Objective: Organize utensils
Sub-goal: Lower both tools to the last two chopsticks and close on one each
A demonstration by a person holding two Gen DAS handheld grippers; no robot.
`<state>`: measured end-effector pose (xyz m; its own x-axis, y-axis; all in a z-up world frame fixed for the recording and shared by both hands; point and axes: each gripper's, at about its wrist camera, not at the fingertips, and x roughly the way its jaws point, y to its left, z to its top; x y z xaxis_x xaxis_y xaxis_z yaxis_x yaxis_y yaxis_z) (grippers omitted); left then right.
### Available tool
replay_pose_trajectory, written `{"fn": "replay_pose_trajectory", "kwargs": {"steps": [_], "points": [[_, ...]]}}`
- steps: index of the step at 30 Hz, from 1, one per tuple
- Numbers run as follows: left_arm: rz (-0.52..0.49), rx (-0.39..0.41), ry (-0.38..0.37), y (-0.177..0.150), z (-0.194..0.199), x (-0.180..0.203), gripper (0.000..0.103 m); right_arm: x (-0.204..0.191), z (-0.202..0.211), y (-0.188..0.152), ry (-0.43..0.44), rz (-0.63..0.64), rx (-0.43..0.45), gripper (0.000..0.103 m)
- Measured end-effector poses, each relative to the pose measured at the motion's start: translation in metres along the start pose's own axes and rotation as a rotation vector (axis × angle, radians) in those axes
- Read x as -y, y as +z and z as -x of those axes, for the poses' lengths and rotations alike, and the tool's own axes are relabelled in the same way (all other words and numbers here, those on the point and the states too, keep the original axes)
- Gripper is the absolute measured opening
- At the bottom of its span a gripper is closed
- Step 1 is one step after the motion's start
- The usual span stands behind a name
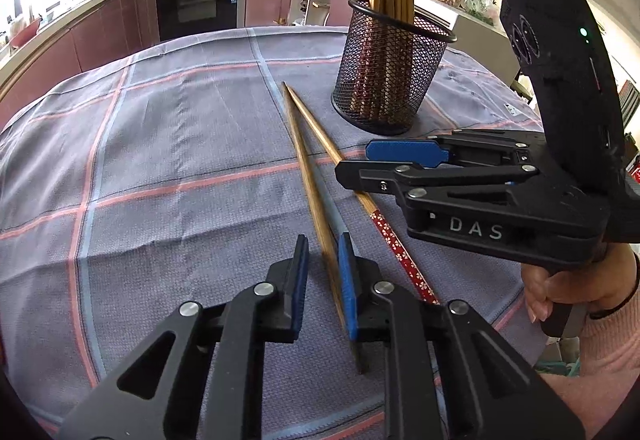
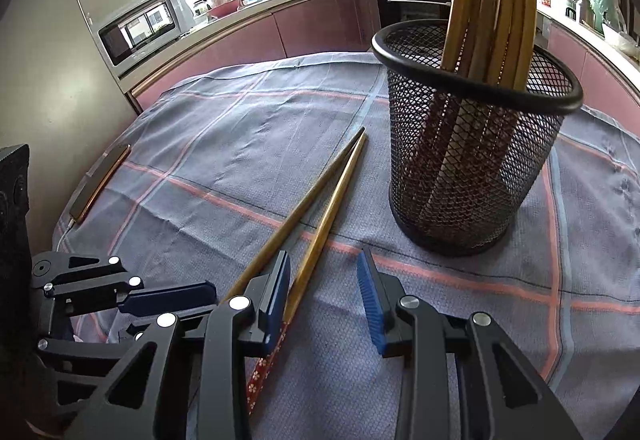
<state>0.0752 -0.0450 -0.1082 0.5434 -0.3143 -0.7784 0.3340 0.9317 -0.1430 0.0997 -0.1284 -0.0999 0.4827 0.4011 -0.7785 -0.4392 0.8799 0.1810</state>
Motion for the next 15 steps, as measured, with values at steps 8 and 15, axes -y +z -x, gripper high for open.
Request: {"fn": "replay_pose_trajectory", "kwargs": {"steps": [8,15], "points": [[-0.006,0.011,0.023,0.021,-0.009,-0.010,0.025,0.007,0.000,0.003,0.005,-0.029,0.002,0.026],[-0.044,-0.009,0.032,0.039,-0.027,-0.007,0.025,0.011,-0.001,0.004,0.009,-0.045,0.006,0.025]]}}
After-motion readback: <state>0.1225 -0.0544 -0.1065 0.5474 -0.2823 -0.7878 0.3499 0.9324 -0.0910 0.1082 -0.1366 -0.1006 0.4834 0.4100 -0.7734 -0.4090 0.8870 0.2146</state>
